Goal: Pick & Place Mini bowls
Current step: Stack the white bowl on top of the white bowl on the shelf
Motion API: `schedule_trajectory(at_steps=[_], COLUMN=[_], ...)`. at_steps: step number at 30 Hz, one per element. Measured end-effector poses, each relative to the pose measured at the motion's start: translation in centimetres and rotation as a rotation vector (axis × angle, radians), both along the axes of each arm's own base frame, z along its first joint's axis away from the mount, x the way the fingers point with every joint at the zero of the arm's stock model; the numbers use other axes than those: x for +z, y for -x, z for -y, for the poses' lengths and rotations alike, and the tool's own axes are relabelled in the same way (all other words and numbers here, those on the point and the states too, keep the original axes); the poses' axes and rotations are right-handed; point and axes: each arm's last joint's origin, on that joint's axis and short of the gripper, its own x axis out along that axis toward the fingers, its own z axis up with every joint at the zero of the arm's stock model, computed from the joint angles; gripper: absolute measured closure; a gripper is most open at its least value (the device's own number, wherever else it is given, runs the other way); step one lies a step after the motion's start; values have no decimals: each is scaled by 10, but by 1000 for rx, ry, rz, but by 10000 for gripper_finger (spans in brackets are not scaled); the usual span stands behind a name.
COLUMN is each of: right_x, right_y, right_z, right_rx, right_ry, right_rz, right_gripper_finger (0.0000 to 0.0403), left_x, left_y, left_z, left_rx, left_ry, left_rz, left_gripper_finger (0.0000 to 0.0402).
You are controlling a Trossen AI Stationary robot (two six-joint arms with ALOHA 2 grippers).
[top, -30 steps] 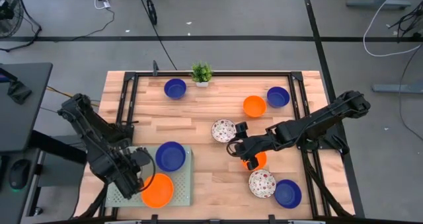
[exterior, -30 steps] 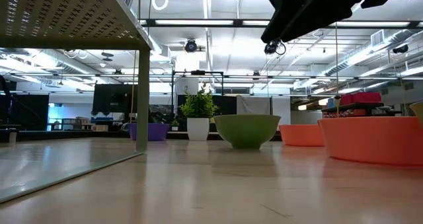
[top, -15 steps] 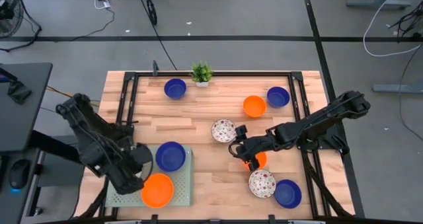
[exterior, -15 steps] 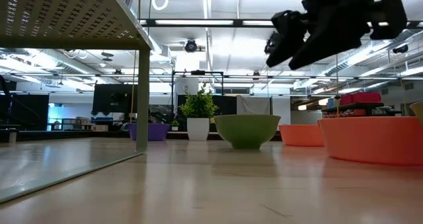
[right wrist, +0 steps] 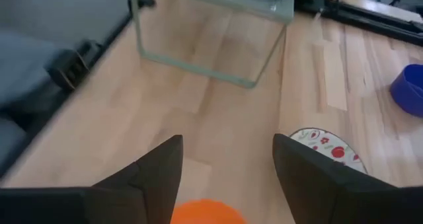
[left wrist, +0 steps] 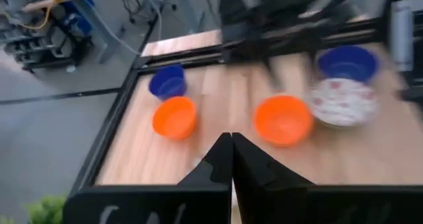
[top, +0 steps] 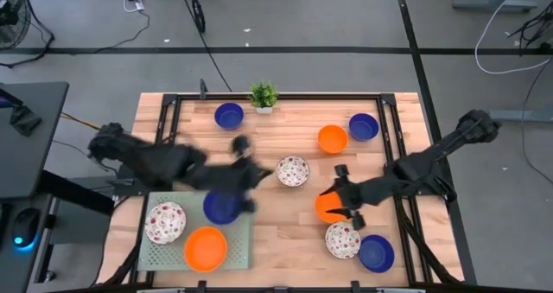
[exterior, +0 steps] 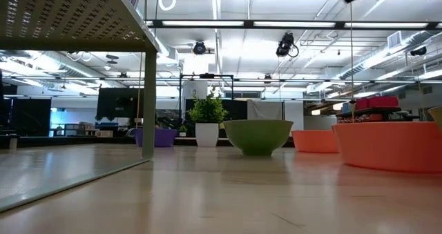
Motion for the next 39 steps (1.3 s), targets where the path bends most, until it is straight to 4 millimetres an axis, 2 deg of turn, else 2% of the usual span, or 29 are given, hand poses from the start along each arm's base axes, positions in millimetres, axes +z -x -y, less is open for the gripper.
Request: schedule_trajectory(at_steps=[3,8,12,16,20,23,28,32,39], right_x=[4,0,-9,-16,-21,-21,-20,-20,-20], right_y=[18,36,47,53,54,54,53,53,53], right_z=[-9,-29,-40,-46,-46,-47,-47,-47,-47], right_rx=[-15,-40,-16,-8,-8,-9,-5,-5,-5], right_ry=[-29,-7,18,34,36,34,29,28,30], right_rz=[-9,-8,4,31,36,39,50,50,49], right_gripper_finger=[167,167,167,167,167,167,167,167,167], left_x=[-27,-95,-148,-179,-191,-194,-207,-223,-225], left_y=[-41,-93,-119,-130,-134,-136,-138,-140,-141], left_z=[-36,-82,-96,-92,-83,-78,-68,-67,-71], left_rx=[-5,28,-80,-320,-389,-382,-394,-323,-221], left_ry=[1,-5,-15,-7,-5,-3,-10,-9,5], left_rz=[-82,-291,-447,-534,-561,-559,-596,-635,-625], left_gripper_finger=[394,364,319,266,223,211,222,234,251])
